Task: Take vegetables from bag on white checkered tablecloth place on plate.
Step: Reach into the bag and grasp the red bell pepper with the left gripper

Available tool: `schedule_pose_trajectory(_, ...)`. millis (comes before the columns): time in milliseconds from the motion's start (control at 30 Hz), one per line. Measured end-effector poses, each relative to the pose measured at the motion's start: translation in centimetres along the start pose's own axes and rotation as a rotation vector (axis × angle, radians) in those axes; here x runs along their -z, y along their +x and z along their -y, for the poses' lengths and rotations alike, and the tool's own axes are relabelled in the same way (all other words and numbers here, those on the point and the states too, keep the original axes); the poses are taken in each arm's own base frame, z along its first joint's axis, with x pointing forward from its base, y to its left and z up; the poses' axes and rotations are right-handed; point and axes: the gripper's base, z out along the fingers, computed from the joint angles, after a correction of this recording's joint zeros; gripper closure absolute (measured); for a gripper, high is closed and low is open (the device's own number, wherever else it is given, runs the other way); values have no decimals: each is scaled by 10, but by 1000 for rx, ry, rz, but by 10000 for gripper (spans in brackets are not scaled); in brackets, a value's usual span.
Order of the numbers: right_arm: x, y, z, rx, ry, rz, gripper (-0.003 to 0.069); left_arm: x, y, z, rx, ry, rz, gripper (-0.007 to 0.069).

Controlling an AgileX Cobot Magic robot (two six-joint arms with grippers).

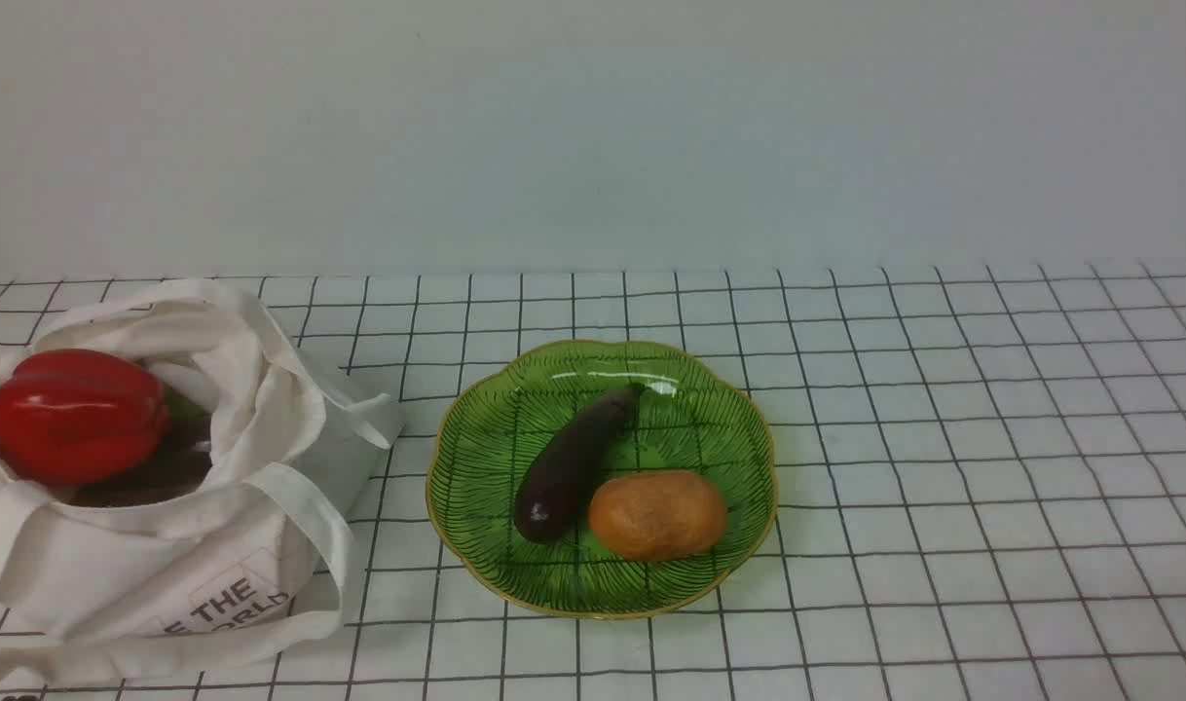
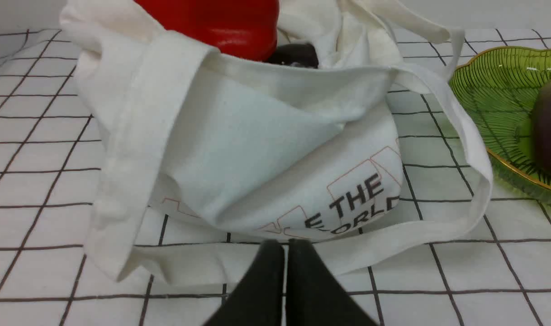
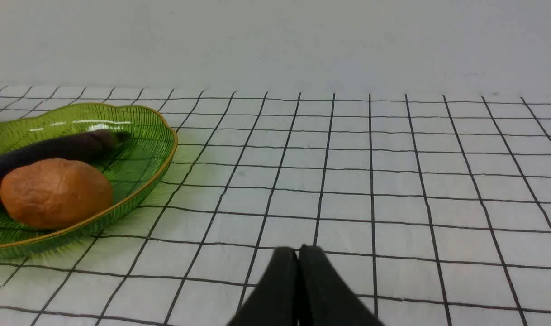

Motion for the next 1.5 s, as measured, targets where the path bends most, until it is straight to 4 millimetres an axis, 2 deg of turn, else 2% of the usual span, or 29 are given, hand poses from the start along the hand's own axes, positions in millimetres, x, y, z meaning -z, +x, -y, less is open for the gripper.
schedule_pose_trajectory(933,0,0,0,-1,0,0,673,0,0,0,-15,-1,3,632)
schedule_pose_trajectory(1000,0,0,0,-1,0,0,673,0,-1,1,38,12,24,632)
schedule_pose_trajectory(1100,0,0,0,-1,0,0,673,1,-12,4,267,66,133,632)
schedule_pose_trajectory(1133,0,0,0,-1,0,0,673,1,-12,4,277,69,140,632)
schedule_pose_trajectory(1233,0,0,0,0,0,0,673,3,-22,4,474,110,243,632)
schedule_pose_trajectory(1333,0,0,0,0,0,0,673,5,-29,2,569,122,318,632)
schedule_pose_trajectory(1433,0,0,0,0,0,0,673,14,-50,-5,684,120,522,632)
schedule_pose_trajectory(1500,0,0,0,0,0,0,673,26,-69,-5,664,137,593,632)
